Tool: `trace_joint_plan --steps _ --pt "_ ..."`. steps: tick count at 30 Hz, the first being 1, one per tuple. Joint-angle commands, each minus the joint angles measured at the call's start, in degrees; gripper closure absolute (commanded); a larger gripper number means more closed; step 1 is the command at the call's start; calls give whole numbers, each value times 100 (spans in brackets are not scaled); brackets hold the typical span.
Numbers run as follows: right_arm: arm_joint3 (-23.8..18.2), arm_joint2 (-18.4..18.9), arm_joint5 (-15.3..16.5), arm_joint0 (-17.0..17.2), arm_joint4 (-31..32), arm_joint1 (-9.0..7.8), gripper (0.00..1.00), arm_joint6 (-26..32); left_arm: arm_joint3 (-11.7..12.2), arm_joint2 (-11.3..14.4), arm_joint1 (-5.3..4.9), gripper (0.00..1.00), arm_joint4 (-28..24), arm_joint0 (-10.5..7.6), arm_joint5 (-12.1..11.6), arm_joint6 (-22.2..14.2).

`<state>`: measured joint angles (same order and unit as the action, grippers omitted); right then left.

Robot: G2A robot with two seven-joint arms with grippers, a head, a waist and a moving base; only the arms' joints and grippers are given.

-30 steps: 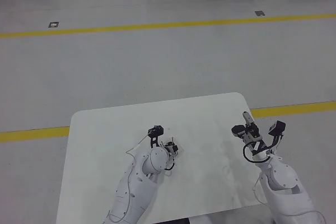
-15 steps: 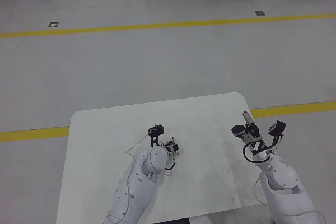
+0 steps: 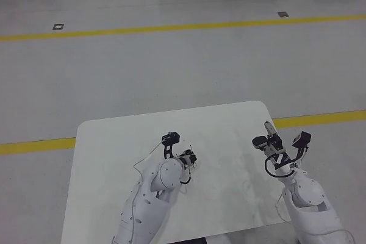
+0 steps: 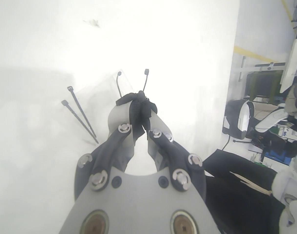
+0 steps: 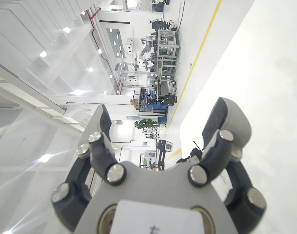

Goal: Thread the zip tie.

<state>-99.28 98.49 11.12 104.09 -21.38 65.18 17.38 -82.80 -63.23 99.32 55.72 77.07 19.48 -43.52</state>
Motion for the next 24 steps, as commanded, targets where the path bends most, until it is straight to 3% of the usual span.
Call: trace_joint_plan --steps 1,4,8,10,17,19,21,24 --pt "0 0 0 0 0 0 0 1 -340 31 -46 100 -211 99 -21 -174" --pt "0 0 0 0 0 0 0 1 -715 -60 -109 100 -502 236 -206 -417" --pt "0 0 0 0 0 0 0 1 -955 -243 -192 100 -1016 291 -542 -893" --pt "0 0 0 0 0 0 0 1 -1018 -321 -243 100 -918 270 -621 -957" --pt "0 0 0 0 0 0 0 1 -999 -324 -243 100 -939 280 -614 -929" --pt "-84 -6 161 -26 91 -6 0 176 -910 -378 -257 100 -1167 298 -669 -783" --pt "-108 53 445 -21 -224 -10 0 608 -923 -491 -303 100 -1265 307 -780 -774" --pt "49 172 836 -6 -186 -45 0 1307 -1050 -701 -373 100 -1823 394 -1144 -1081"
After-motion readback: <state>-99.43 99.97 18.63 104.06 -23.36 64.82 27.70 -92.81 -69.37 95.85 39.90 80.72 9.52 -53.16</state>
